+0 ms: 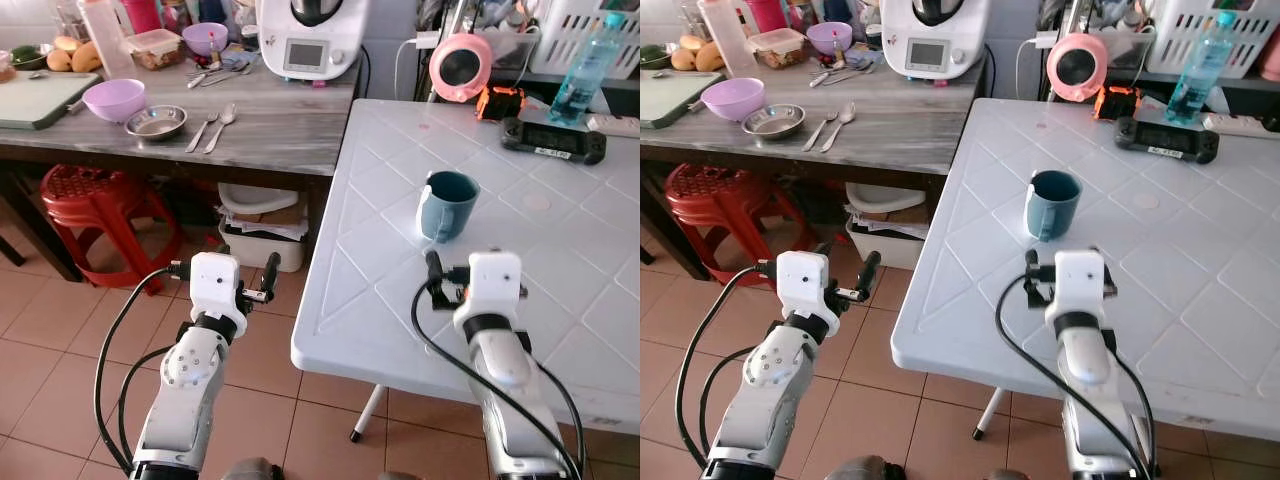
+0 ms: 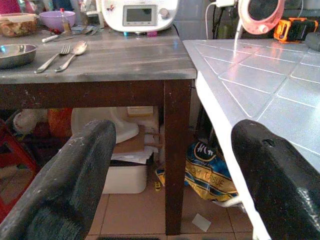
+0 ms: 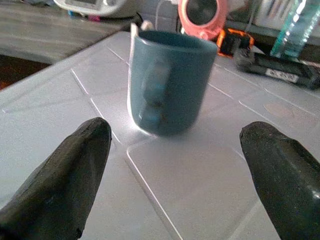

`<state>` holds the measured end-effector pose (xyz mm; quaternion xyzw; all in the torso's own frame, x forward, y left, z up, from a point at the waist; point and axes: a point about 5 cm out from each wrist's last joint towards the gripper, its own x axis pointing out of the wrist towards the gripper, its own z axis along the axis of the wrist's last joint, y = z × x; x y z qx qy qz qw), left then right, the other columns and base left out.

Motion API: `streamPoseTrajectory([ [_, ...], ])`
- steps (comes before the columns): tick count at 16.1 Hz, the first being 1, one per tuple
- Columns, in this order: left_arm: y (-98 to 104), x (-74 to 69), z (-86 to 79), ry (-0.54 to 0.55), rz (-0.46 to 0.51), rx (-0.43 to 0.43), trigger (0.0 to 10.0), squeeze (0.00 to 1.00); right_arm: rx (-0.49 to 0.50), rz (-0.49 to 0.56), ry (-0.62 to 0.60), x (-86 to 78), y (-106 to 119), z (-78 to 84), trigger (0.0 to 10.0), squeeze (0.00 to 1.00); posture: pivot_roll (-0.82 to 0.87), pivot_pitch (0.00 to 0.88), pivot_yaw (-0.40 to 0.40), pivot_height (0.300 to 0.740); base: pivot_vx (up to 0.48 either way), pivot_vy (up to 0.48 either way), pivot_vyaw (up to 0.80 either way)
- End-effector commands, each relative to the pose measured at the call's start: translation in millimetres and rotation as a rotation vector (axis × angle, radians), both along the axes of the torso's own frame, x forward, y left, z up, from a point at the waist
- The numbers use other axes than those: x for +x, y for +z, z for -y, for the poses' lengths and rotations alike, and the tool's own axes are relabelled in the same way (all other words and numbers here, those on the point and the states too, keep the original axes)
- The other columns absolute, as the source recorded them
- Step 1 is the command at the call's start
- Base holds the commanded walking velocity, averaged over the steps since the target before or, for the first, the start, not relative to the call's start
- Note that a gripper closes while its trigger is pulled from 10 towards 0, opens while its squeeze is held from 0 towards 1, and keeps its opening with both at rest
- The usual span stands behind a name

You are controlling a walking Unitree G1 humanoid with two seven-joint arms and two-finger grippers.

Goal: Setting the table

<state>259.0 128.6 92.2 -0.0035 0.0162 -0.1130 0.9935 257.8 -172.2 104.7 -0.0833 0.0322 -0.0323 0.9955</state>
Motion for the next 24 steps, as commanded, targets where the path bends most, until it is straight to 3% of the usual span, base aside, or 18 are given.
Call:
streamPoseTrajectory([
  [1,5,0.1,-3.2,0.006,0.007,0.01,10.0,0.0,0.0,0.002,0.001,3.8,3,-2.1,10.0,0.0,-0.04,0.0,0.055,0.74,0.0,0.0,0.0],
  [6,4,-1.6,-1.3,-0.011,-0.007,0.013,10.0,0.0,0.021,0.0,-0.042,21.6,10,5.7,10.0,0.0,-0.04,0.0,0.056,0.74,0.0,0.0,0.0],
  [15,4,-3.3,-0.1,-0.013,-0.029,0.015,10.0,0.0,0.057,-0.01,-0.01,43.3,15,7.0,10.0,0.0,-0.02,0.0,0.05,0.74,0.0,0.0,0.0],
  [16,4,-3.2,-0.7,-0.011,-0.03,0.017,10.0,0.0,0.068,-0.017,0.001,45.9,15,4.9,6.6,0.0,-0.02,0.0,0.049,0.74,0.0,0.0,0.0],
  [17,4,-2.9,-0.8,-0.011,-0.03,0.018,10.0,0.0,0.071,-0.019,0.004,46.9,15,3.9,0.9,0.0,-0.02,0.0,0.05,0.74,0.0,0.0,0.0],
  [18,5,-2.6,-0.7,-0.01,-0.03,0.019,10.0,0.0,0.074,-0.025,0.009,48.7,14,2.0,0.0,0.0,-0.02,0.0,0.05,0.74,0.0,0.0,0.0],
  [24,5,-0.8,-1.4,-0.01,-0.035,0.018,10.0,0.0,0.085,-0.05,-0.031,49.4,9,11.4,0.0,0.0,-0.02,0.0,0.062,0.74,0.0,0.0,0.0],
])
